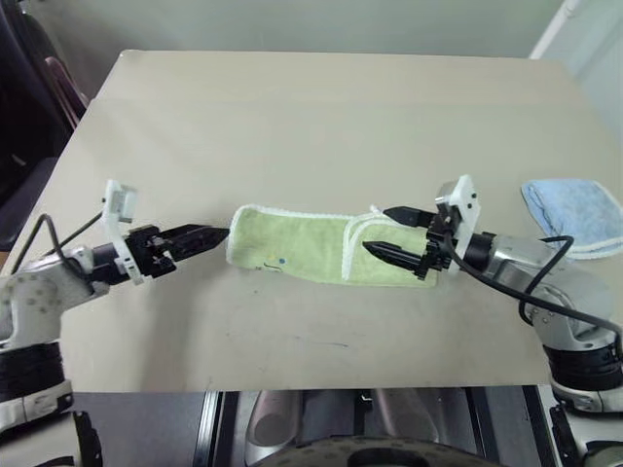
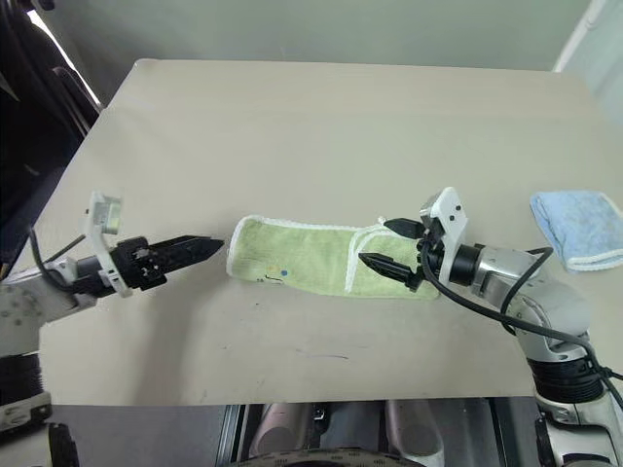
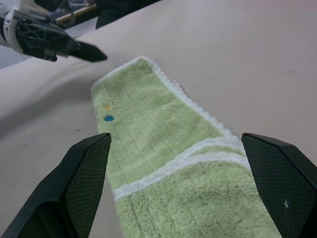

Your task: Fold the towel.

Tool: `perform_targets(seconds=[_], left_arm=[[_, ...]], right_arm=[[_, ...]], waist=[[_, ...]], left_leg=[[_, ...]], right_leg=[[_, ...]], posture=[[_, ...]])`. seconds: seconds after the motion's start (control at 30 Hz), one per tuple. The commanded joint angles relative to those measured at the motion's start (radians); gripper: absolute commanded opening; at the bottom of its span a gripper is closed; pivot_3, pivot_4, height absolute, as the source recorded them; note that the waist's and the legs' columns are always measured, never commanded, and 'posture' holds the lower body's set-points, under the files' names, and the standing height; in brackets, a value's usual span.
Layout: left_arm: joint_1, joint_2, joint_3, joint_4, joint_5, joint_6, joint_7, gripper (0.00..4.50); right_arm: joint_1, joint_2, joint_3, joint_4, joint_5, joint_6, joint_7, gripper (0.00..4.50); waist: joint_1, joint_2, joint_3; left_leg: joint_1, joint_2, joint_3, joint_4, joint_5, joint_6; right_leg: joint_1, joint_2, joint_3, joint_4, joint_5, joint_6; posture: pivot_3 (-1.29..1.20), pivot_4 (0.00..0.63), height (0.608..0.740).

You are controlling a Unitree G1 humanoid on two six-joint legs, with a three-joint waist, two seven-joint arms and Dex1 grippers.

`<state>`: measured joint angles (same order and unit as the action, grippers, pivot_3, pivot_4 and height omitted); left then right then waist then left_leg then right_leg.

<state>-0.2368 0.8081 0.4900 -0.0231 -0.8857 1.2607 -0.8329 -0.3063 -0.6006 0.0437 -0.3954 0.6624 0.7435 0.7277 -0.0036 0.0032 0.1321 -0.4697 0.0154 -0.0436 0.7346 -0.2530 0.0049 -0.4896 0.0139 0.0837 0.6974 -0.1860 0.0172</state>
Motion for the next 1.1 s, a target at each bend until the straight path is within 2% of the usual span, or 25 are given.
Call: perform_targets(seconds=[0.03,0.17,0.37,0.5,0.63,0.73,0.9,1.1], left_arm=[[0.012,-0.008,0.08,-0.047,-0.072,0.209,0.108,4.5],[-0.014,-0.07,0.144,-0.037,-0.098,0.346,0.22,4.5],[-0.053,-0.196,0.207,0.065,-0.174,0.354,0.41,4.5],[-0.1,-0.246,0.224,0.128,-0.24,0.354,0.503,4.5],[-0.139,-0.277,0.212,0.181,-0.282,0.354,0.572,4.5],[-0.16,-0.293,0.2,0.202,-0.329,0.354,0.608,4.5],[-0.182,-0.31,0.18,0.221,-0.398,0.354,0.659,4.5],[-0.161,-0.292,0.153,0.223,-0.467,0.354,0.696,4.5]], right_arm=[[-0.025,0.009,0.002,-0.008,-0.015,-0.021,0.008,4.46],[-0.049,0.024,0.013,0.016,-0.035,-0.019,-0.002,4.46],[-0.05,0.055,0.011,0.048,-0.078,-0.029,-0.029,4.46],[-0.041,0.065,-0.006,0.047,-0.087,-0.027,-0.045,4.46],[-0.032,0.067,-0.013,0.043,-0.095,-0.027,-0.062,4.46],[-0.027,0.073,-0.018,0.034,-0.093,-0.02,-0.074,4.46],[-0.015,0.07,-0.02,0.02,-0.097,-0.014,-0.091,4.46],[-0.019,0.077,-0.035,0.016,-0.091,0.0,-0.124,4.46]], waist=[[-0.001,0.0,0.0],[-0.001,-0.001,0.0],[0.003,-0.001,0.0],[0.012,0.0,0.0],[0.015,0.0,0.0],[0.017,0.0,0.0],[0.019,-0.001,0.001],[0.017,-0.005,0.003]], left_leg=[[0.0,0.0,0.0,0.0,0.0,-0.001],[0.002,0.001,-0.001,-0.001,0.003,-0.003],[0.004,0.001,-0.001,-0.001,0.004,-0.005],[0.015,0.001,-0.001,-0.002,0.004,-0.005],[0.02,-0.001,-0.003,-0.002,0.001,-0.01],[0.018,-0.001,-0.004,-0.002,-0.001,-0.014],[0.017,-0.002,-0.004,-0.002,0.005,-0.006],[0.017,-0.002,-0.004,-0.002,0.003,-0.009]], right_leg=[[0.0,0.0,0.0,0.0,0.0,0.0],[0.0,0.001,0.0,0.001,0.001,-0.002],[0.002,0.002,0.0,0.002,0.002,-0.003],[0.013,0.002,0.0,0.001,0.001,-0.002],[0.018,0.002,0.0,0.001,-0.006,0.007],[0.018,0.002,0.0,0.001,-0.006,0.007],[0.018,0.002,-0.001,0.001,-0.004,0.003],[0.017,0.003,0.0,0.001,-0.004,0.004]], posture=[[0.0,0.15,0.697],[0.0,0.15,0.697],[0.0,0.15,0.697],[0.0,0.15,0.697],[0.0,0.15,0.697],[0.0,0.15,0.697],[0.0,0.15,0.697],[0.0,0.15,0.697]])
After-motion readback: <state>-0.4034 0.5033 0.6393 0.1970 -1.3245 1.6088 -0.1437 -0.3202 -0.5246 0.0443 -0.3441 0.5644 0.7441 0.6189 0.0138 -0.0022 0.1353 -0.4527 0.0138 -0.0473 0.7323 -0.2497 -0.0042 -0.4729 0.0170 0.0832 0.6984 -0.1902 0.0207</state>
